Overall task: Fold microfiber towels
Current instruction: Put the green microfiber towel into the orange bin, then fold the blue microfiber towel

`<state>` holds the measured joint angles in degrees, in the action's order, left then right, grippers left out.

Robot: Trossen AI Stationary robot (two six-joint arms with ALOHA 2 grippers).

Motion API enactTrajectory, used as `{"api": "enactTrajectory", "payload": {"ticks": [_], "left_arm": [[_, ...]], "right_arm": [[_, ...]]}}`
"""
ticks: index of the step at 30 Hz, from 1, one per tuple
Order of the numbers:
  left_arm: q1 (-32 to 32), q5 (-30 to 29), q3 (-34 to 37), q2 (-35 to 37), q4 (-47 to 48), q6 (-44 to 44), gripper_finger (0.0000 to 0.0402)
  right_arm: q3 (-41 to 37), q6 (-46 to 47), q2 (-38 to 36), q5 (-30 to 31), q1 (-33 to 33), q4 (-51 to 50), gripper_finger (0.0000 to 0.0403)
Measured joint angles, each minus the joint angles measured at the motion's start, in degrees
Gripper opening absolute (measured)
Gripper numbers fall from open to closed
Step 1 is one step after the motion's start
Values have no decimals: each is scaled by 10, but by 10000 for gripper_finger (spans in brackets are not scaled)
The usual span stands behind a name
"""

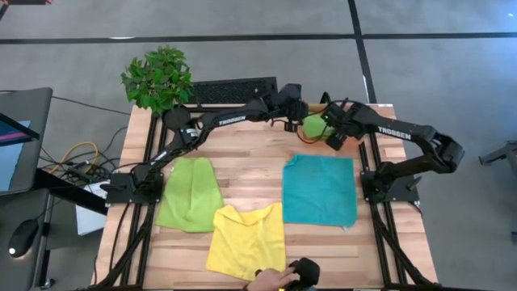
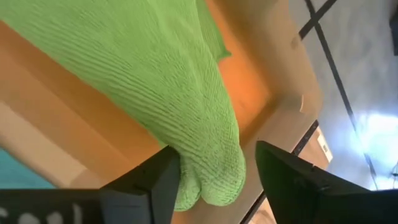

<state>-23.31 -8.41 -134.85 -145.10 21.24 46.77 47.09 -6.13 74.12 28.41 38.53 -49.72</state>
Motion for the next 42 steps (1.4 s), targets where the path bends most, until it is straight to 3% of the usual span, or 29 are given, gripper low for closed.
{"api": "enactTrajectory", "payload": {"ticks": [6,10,16,21,25,32,42], "left_arm": [[1,7,-1,30,36,-40,103],[1,45,0,53,62,-65,103],[1,98,0,87,124,-121,103],[0,191,0,121,249,-161,103],[3,228,0,138,366,-177,103],[33,285,0,141,481,-193,103],[120,214,0,141,551,-251,103]], "right_arm": [[31,6,-15,0,-31,-29,232],[38,7,-31,1,-44,-27,232],[38,35,-47,0,-31,52,232],[27,3,-34,-28,-3,76,232],[27,-12,-58,-48,-16,84,232],[27,17,-155,-61,-110,62,232],[27,123,-224,-60,-351,-80,232]]}}
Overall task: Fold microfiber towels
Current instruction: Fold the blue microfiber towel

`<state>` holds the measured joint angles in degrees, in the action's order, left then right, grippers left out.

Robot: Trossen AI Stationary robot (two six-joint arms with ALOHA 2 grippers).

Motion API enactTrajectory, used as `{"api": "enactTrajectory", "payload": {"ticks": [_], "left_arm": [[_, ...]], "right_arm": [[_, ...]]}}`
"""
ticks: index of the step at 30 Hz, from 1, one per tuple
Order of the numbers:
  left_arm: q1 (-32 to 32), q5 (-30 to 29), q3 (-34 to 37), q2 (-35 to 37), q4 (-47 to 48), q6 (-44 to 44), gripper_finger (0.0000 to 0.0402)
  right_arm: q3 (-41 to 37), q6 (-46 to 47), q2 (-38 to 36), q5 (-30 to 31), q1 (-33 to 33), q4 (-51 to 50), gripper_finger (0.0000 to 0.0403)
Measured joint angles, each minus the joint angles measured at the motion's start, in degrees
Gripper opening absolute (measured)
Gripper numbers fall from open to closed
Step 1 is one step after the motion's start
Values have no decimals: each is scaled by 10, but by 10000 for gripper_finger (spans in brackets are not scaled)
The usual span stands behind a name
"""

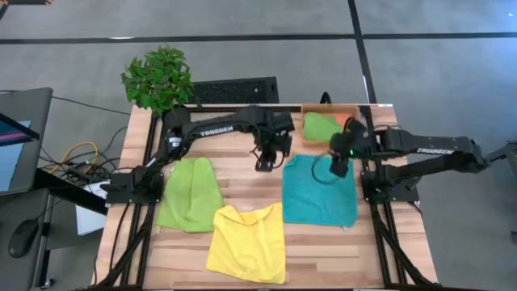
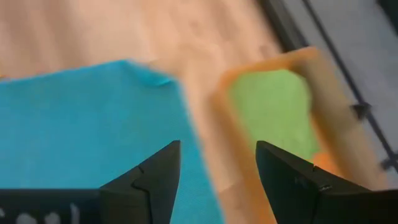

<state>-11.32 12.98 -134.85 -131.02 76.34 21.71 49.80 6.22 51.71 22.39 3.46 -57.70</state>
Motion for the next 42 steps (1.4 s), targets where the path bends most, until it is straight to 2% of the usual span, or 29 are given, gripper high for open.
{"api": "enactTrajectory", "payload": {"ticks": [9,13,19,22,26,30,33,42], "left_arm": [[93,-81,0,3,35,-104,103],[133,-117,0,3,49,-156,103],[192,-190,0,3,20,-212,103],[214,-207,0,1,9,-232,103],[238,-214,11,-3,-14,-246,102],[257,-217,30,-5,-41,-259,102],[270,-247,44,-1,-74,-271,103],[301,-331,70,-14,-143,-316,103]], "right_arm": [[0,125,16,0,-242,-80,232],[-5,202,45,-1,-333,-115,232],[-21,298,117,-59,-441,-121,232],[-21,345,159,-77,-492,-119,232],[-20,418,207,-108,-550,-103,232],[-20,497,249,-109,-596,-100,232],[-20,543,278,-109,-623,-93,232],[-20,570,375,-100,-669,-30,232]]}}
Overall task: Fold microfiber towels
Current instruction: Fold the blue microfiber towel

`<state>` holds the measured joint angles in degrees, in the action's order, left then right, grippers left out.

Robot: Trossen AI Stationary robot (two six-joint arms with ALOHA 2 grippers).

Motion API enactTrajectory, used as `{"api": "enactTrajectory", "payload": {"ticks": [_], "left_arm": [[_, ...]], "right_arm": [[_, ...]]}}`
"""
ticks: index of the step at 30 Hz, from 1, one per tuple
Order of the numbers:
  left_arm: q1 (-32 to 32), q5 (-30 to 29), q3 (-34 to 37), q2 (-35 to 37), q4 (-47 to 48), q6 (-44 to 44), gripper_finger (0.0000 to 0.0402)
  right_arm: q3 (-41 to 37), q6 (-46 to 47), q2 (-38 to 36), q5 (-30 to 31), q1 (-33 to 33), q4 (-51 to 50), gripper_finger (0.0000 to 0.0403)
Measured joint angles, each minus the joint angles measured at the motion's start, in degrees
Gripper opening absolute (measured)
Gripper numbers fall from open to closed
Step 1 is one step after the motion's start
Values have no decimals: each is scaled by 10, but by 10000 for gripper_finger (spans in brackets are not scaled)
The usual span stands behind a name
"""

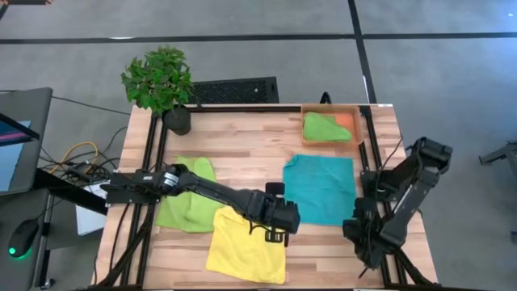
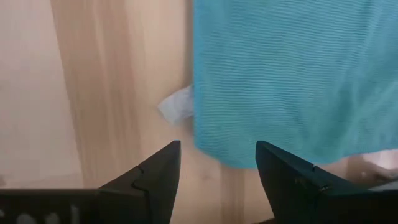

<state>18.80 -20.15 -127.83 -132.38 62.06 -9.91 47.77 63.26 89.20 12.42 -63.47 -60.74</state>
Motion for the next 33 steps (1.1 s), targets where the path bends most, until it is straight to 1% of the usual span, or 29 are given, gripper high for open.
{"api": "enactTrajectory", "payload": {"ticks": [3,5,11,16,18,25,27,29,33], "left_arm": [[8,-21,-1,-14,-37,-2,103],[12,-23,-1,-21,-34,-2,103],[12,-24,-1,-38,-71,-6,103],[13,-59,-1,-38,-96,-19,103],[15,-69,-1,-38,-98,-19,103],[15,-74,-1,-38,-95,-37,103],[15,-74,-1,-38,-96,-37,103],[15,-74,-1,-38,-95,-39,103],[15,-76,-1,-38,-95,-39,103]], "right_arm": [[0,12,28,15,-8,0,232],[0,32,43,26,-10,-2,232],[0,68,66,26,-11,6,232],[2,79,84,28,-10,12,232],[4,87,94,29,-11,8,232],[5,95,106,31,-10,7,229],[5,112,106,29,-10,4,219],[5,123,107,28,-11,4,200],[3,123,108,27,-10,12,141]]}}
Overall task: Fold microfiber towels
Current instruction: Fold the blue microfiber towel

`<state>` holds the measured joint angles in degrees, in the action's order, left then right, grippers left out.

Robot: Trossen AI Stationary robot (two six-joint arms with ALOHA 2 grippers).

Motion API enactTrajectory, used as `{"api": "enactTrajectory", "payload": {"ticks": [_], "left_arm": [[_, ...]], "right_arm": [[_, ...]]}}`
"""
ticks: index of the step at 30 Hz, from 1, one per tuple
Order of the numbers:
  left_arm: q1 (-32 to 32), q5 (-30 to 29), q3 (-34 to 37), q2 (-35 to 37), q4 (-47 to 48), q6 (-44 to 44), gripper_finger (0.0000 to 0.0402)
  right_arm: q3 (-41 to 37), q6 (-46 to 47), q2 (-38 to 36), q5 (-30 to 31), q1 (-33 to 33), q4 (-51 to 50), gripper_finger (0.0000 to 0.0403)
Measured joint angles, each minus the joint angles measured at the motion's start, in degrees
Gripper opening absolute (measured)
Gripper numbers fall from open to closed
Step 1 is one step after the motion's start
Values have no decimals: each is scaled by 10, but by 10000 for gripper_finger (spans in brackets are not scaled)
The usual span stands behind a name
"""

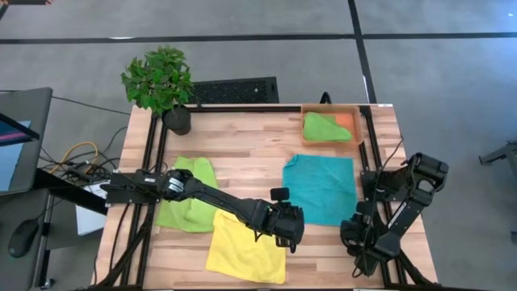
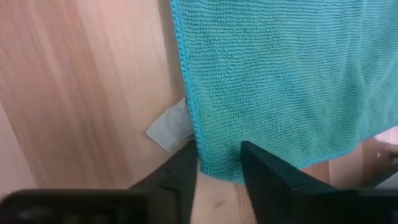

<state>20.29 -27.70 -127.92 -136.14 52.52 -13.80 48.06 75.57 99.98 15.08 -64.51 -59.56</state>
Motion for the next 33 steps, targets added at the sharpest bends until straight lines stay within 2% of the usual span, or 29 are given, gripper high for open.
{"api": "enactTrajectory", "payload": {"ticks": [6,8,13,17,23,28,33], "left_arm": [[-1,0,0,-3,-2,0,103],[-2,-5,0,-10,-12,1,103],[-4,-12,1,-42,-24,31,103],[-6,-7,1,-68,-51,40,103],[-12,1,1,-88,-69,60,103],[-13,45,1,-93,-97,64,103],[-12,57,2,-104,-100,70,103]], "right_arm": [[-2,5,2,-2,0,5,35],[-2,10,2,-2,0,2,12],[15,29,3,-8,2,-50,24],[33,53,2,-8,-3,-106,12],[49,61,2,-5,-6,-126,14],[50,79,2,-2,-6,-145,12],[50,86,2,-1,-6,-157,6]]}}
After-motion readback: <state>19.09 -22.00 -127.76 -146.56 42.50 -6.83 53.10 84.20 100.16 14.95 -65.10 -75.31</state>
